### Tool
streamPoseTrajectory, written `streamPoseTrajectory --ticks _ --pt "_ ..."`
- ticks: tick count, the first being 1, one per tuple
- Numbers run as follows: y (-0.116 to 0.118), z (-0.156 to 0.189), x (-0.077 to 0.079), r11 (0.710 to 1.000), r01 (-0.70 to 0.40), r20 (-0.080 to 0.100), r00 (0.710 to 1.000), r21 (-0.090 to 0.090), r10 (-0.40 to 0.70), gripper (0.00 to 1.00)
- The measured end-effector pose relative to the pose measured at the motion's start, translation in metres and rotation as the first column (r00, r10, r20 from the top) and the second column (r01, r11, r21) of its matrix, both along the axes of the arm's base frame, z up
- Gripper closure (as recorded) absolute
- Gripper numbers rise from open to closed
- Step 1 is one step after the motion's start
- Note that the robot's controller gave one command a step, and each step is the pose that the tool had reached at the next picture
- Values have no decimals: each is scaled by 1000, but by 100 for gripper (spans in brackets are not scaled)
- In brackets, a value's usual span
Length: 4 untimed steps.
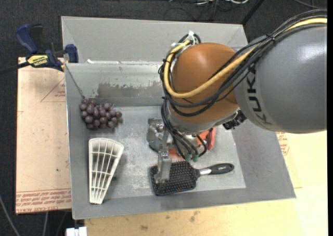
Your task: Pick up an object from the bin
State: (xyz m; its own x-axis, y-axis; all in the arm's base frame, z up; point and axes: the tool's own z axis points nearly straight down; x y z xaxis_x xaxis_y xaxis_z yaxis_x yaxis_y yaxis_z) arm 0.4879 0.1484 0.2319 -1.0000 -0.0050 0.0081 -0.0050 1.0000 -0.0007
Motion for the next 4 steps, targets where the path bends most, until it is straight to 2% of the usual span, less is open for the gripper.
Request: streamPoseTrajectory --ticks 1,2,3,4 --pt "0 3 1 1000 2 4 1000 1 -2 0" --pt "-6 -19 13 980 -201 14 980 2 201 0" --pt "-8 -85 17 913 -407 14 913 0 407 0" --pt "-18 -119 10 822 -569 4 822 4 569 0"
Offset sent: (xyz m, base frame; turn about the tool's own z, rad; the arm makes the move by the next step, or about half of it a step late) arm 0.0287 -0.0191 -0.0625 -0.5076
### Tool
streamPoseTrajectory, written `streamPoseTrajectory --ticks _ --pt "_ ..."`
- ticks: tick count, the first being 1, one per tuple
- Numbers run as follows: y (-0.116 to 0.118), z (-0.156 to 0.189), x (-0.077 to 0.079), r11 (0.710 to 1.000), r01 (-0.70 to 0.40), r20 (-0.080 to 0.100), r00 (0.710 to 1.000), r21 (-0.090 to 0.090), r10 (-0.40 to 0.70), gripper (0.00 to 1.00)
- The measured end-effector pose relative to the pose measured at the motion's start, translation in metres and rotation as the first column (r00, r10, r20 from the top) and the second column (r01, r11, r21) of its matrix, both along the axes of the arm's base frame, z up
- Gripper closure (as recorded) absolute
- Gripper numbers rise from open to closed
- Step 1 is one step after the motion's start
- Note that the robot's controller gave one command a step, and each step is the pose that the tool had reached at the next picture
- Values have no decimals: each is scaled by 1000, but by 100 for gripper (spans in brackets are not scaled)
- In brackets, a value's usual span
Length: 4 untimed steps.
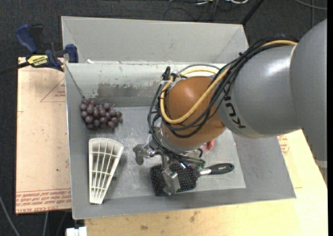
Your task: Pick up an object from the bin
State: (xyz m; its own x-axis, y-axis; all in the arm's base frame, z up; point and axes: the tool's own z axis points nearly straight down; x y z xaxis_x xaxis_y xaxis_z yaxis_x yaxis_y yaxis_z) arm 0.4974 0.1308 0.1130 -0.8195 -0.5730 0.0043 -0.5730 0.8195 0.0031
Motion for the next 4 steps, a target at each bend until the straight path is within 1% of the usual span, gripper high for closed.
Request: streamPoseTrajectory --ticks 1,2,3,4 --pt "-28 -15 23 996 -87 8 996 3 87 0" --pt "-46 -35 11 996 91 15 996 13 -91 100" --pt "-46 -35 11 996 91 15 996 13 -91 100" --pt "-55 104 4 993 118 7 993 2 -118 100"
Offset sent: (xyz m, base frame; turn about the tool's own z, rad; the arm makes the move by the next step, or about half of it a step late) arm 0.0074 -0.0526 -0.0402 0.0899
